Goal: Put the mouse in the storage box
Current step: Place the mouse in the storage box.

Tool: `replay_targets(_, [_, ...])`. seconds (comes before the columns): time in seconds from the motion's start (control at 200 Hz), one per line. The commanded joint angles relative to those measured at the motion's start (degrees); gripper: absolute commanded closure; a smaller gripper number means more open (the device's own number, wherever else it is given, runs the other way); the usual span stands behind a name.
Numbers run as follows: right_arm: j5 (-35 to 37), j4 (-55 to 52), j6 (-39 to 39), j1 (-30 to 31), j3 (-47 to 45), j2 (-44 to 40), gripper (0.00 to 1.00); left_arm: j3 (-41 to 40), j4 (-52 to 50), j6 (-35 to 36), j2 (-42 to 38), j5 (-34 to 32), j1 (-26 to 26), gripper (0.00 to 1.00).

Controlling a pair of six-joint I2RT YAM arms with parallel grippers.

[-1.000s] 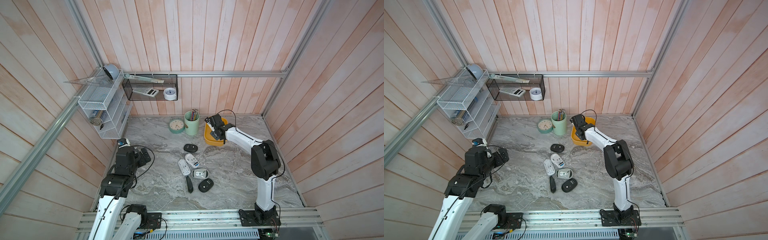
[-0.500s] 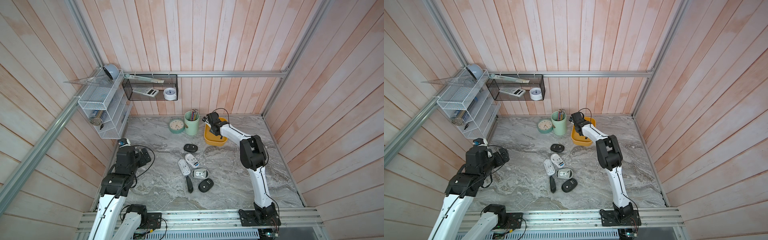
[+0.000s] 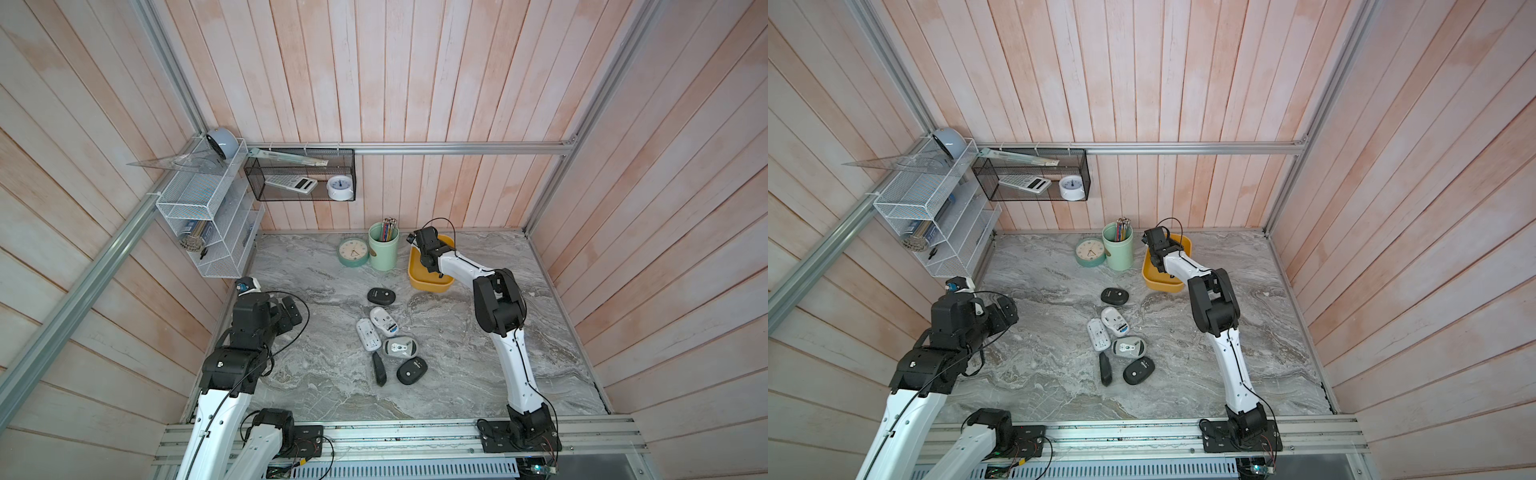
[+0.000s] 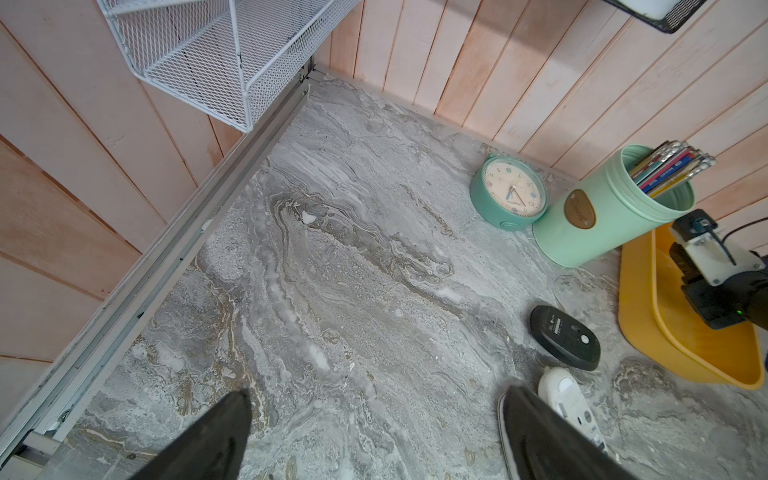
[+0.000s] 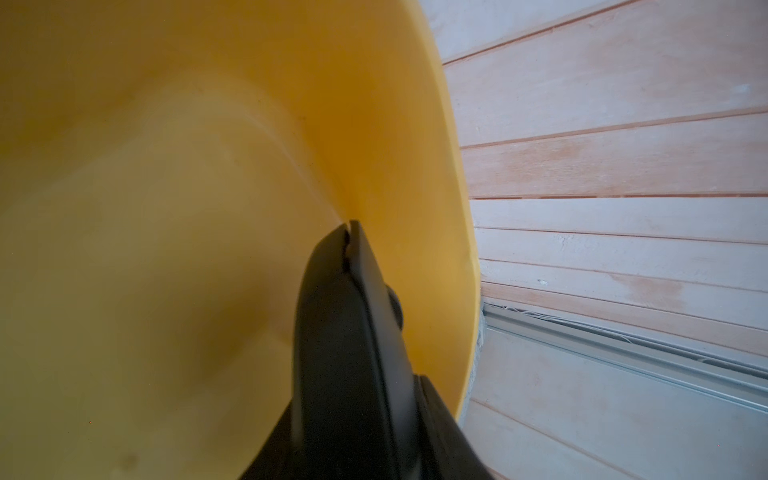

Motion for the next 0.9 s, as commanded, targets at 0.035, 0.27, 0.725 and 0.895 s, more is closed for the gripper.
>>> replay_targets(0.035, [1.7, 2.55, 1.1, -0.69, 2.69, 1.61, 0.51, 0.04, -0.47, 0.5, -0.83, -1.82, 0.32, 0.0])
replay_targets(0.27, [-1.77, -2.05, 5.93, -0.74, 2.95, -0.4, 0.25, 0.14, -0.38, 0.51, -2.06, -2.63, 0.4, 0.0])
replay_targets(0.725, [-7.11, -8.16, 19.27, 0.32, -2.93, -16.12, 0.2, 0.14, -0.65, 1.18, 3.01, 1.17, 0.37, 0.0])
replay_targets(0.895, [-9.69, -7.75, 31.07, 1.06, -14.59, -30.33, 0.19, 0.09, -0.66, 1.22, 5.84, 3.64, 0.44, 0.0])
